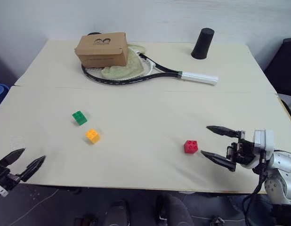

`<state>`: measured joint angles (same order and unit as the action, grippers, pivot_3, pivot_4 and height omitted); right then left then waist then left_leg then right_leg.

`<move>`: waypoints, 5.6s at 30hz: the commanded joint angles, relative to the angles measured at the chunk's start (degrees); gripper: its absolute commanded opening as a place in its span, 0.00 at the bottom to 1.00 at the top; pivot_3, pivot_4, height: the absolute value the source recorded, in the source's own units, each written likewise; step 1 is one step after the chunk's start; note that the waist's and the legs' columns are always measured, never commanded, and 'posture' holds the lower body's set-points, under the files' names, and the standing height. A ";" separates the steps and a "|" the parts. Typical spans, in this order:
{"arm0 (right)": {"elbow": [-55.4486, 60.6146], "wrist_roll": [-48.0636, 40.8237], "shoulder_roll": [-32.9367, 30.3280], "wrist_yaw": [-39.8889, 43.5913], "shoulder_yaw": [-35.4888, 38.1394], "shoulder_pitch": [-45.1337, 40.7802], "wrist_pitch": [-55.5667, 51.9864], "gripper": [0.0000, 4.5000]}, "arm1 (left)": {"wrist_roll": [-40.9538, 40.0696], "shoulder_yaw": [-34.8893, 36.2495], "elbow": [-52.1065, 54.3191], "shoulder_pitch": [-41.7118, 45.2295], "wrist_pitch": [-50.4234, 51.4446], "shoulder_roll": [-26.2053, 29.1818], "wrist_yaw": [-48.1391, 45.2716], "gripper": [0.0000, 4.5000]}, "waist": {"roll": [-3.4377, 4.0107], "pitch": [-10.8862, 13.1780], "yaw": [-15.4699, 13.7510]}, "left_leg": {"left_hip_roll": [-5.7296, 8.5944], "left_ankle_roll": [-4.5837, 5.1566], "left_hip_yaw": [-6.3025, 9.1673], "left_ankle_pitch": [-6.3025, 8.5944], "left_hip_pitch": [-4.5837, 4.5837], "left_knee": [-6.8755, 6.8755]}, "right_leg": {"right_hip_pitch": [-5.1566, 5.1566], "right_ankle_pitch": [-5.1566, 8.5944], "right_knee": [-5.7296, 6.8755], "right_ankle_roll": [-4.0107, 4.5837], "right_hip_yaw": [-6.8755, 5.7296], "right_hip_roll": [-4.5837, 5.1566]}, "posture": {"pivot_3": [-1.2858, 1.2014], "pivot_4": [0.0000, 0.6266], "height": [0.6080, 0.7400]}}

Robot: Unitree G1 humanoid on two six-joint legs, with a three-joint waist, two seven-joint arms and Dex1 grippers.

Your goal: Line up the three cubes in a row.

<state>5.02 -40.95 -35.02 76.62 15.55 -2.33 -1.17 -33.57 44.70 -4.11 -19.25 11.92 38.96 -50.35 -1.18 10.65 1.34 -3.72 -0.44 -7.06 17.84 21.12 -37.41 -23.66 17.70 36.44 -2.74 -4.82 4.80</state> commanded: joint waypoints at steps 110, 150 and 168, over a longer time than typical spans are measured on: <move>5.42 3.02 0.09 1.55 -5.39 0.65 8.12 1.00 | 9.35 -9.31 -12.21 14.65 -3.42 13.87 -21.89 0.99 | -0.27 0.02 0.42 | -0.12 0.01 -0.65 0.18 -0.27 -0.63 | -0.08 0.11 0.59 -0.21 0.70 -0.26 | 0.52 0.24 1.00; 4.39 4.67 -0.58 0.93 -3.58 4.22 13.79 1.00 | 15.15 -43.46 -6.36 42.58 -8.48 4.62 -26.74 0.34 | -0.27 0.00 -1.04 | 0.00 -0.21 -0.36 0.14 -0.02 -0.69 | -0.05 0.09 0.58 -0.18 0.33 -0.21 | 0.52 0.24 1.00; 4.39 5.48 -0.51 0.56 -2.18 6.75 15.11 1.00 | 23.80 -56.01 -23.42 55.65 -18.29 -5.49 -31.72 0.34 | -0.27 0.00 -1.29 | -0.01 -0.20 -0.50 0.06 -0.04 -0.83 | -0.07 0.08 0.62 -0.22 0.39 -0.47 | 0.52 0.24 1.00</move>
<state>8.82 -35.19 -35.49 77.43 11.88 3.80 12.66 -11.07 -11.33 -26.14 35.77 -5.59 33.54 -83.16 -1.45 10.64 0.05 -3.72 -0.63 -7.56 17.89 21.06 -38.24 -23.72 17.78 37.07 -2.96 -4.43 4.33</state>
